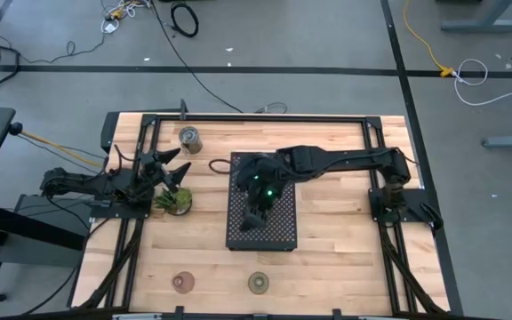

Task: Pick & Place candle stick holders
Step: Put the silver scented candle on the shelf aligned with the silver scented candle

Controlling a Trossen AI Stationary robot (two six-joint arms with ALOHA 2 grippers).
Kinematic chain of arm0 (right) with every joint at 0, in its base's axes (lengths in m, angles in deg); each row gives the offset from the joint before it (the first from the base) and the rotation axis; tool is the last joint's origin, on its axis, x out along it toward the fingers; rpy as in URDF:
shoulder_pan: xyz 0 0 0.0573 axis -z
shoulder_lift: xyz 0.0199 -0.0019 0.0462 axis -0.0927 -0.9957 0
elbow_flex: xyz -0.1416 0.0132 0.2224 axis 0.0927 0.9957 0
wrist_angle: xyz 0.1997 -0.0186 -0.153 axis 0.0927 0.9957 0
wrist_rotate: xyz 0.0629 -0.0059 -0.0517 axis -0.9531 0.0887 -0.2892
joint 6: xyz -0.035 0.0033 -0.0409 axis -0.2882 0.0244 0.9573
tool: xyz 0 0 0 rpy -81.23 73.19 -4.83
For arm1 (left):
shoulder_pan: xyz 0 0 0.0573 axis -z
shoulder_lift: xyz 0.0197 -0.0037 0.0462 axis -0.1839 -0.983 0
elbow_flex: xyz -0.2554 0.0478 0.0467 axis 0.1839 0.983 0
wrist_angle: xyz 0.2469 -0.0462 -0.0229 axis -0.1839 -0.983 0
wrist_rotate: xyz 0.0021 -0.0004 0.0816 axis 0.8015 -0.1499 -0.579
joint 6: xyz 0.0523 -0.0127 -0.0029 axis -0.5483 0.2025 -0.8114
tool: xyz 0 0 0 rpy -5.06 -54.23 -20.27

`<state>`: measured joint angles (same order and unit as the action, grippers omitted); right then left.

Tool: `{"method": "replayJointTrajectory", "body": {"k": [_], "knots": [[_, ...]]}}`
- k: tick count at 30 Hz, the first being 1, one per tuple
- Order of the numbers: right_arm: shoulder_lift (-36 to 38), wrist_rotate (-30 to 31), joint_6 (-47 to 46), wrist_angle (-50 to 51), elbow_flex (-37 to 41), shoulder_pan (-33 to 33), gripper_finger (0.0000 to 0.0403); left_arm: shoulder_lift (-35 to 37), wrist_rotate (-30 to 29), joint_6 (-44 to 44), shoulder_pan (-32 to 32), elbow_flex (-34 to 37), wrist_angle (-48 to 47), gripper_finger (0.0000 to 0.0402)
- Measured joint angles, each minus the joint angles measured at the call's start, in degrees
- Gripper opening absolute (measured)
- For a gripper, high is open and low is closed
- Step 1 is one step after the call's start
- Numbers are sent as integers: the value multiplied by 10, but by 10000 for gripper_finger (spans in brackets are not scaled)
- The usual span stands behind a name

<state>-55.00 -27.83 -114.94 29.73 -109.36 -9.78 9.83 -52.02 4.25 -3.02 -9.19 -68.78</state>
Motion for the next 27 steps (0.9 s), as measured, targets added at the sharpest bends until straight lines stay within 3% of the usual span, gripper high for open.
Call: {"method": "replayJointTrajectory", "body": {"k": [18, 23, 27], "knots": [[11, 1, 43, -40, -121, 113, 382, 0, -24, -2, 0, 0, 28, 399], [11, 0, 66, -38, -128, 160, 382, 0, -140, -2, 0, -9, 102, 399], [10, 0, 82, -28, -128, 195, 382, 0, -267, -95, 0, -47, 128, 399]]}}
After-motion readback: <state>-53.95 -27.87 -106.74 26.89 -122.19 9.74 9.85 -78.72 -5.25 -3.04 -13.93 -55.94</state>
